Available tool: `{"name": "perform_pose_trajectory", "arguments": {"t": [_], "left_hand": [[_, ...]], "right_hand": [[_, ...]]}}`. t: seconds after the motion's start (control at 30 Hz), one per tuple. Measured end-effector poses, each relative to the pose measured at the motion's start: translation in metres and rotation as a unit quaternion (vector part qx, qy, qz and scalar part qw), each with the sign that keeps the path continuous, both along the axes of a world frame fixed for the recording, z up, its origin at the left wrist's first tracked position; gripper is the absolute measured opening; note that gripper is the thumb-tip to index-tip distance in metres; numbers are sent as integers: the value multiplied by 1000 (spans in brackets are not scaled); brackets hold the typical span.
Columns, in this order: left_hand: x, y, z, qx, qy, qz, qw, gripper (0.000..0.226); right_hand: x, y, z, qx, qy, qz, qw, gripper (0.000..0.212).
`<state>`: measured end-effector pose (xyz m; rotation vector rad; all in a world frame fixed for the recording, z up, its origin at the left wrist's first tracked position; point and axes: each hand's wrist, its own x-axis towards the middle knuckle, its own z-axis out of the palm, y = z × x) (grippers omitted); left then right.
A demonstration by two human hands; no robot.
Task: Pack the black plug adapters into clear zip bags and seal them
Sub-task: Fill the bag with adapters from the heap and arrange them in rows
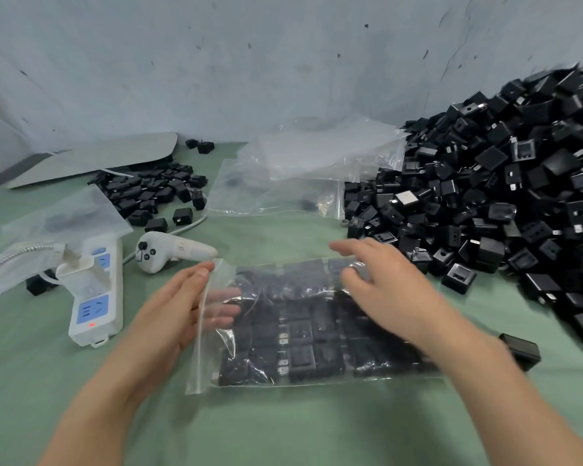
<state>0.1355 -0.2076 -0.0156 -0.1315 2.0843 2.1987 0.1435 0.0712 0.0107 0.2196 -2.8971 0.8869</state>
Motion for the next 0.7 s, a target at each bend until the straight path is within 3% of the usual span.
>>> {"name": "perform_pose_trajectory", "arguments": {"t": [0.1,0.17,0.27,0.43,0.7], "left_hand": [[-1,10,-1,-1,5,-14,1000,48],[-2,15,-1,-2,6,-22,1000,40],[-3,21,1,-4,4,-42,999,29],[1,24,3,-23,8,-73,997,38],[2,28,4,88,-22,-72,993,54]], "right_hand": [[6,31,0,17,-118,29,993,56],[9,38,-4,43,-131,38,990,59],[12,34,-10,80,-88,37,992,59],[11,24,-17,123,-18,-7,992,51],[10,12,-26,156,56,-52,985,53]]}}
